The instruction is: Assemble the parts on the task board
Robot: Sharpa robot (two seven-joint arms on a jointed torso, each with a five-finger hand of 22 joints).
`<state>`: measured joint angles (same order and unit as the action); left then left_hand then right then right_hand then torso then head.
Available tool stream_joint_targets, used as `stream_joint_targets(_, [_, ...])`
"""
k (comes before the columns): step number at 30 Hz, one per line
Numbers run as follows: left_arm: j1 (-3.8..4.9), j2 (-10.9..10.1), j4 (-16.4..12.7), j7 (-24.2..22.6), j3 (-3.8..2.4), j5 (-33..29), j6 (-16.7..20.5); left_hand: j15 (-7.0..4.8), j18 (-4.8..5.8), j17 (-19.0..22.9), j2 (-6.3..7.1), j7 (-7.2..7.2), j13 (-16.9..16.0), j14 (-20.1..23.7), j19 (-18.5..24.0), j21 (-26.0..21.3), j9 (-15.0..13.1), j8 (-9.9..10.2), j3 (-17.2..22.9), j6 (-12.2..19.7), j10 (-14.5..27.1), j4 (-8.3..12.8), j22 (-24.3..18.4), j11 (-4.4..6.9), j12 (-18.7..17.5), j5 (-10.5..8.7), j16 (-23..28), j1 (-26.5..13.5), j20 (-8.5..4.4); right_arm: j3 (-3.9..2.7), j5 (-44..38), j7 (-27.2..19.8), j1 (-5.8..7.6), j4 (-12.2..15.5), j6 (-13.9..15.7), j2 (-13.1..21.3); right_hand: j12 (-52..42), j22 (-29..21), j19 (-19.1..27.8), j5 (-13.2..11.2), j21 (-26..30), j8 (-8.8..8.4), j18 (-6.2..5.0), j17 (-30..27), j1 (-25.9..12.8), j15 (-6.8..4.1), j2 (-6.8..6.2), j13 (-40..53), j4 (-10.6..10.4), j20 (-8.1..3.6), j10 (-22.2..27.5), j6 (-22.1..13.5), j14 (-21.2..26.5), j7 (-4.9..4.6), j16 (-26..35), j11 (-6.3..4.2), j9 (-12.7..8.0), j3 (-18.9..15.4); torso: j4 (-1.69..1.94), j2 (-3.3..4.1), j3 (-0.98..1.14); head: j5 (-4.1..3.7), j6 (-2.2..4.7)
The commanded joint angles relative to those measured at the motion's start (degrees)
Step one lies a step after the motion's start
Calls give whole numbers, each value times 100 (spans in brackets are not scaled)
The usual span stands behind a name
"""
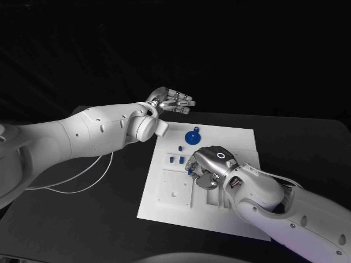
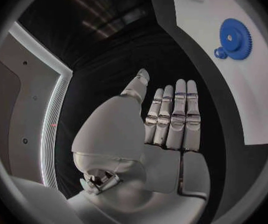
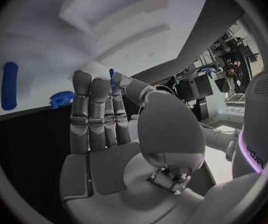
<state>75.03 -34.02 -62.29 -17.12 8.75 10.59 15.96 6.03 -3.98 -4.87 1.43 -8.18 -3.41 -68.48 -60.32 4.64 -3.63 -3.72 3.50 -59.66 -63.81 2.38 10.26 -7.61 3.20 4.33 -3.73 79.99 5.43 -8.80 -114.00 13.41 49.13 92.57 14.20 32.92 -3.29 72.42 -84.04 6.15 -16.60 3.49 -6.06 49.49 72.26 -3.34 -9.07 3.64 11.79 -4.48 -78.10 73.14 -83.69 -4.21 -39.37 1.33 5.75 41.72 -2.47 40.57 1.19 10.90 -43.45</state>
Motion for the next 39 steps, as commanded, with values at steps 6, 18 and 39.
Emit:
stream_joint_targets(6, [4, 30, 38, -64, -7, 10, 35, 35, 75, -1, -69, -12, 2, 46, -33, 17, 5, 8, -73, 82, 46, -9, -42, -1, 25, -33, 13, 9, 9, 17, -155, 11, -69, -24, 39, -37, -19, 15, -142, 2, 44, 19, -100, -15, -24, -35, 56, 3, 36, -52, 9, 37, 4, -4, -21, 5, 6, -19, -4, -4, 2, 188, -130])
stream_joint_targets(18, [3, 40, 74, -52, -7, 10, 11, 35, 75, -1, -69, -12, 2, 46, -33, 17, 5, 8, -73, 82, 46, -9, -42, -1, 25, -33, 13, 9, 9, 24, -117, -28, -170, 24, 24, -35, -19, 29, -151, 6, 56, 19, -98, -31, -33, -39, 66, 3, 46, -55, 7, 39, 5, -3, -29, 4, 2, -30, -4, -3, 2, 233, -190])
stream_joint_targets(39, [3, 33, 120, -9, -7, 10, -36, 40, 71, -1, -87, -16, 2, 61, -37, 33, 4, 6, -116, 95, 63, -18, -137, -6, 25, -35, 13, 14, 17, 26, -91, -24, -246, 173, -15, 64, -19, 38, -160, 13, 73, 19, -99, -44, -39, -45, 74, 3, 62, -61, 4, 44, 7, -2, -37, 3, 0, -42, -2, -2, -9, 255, -213])
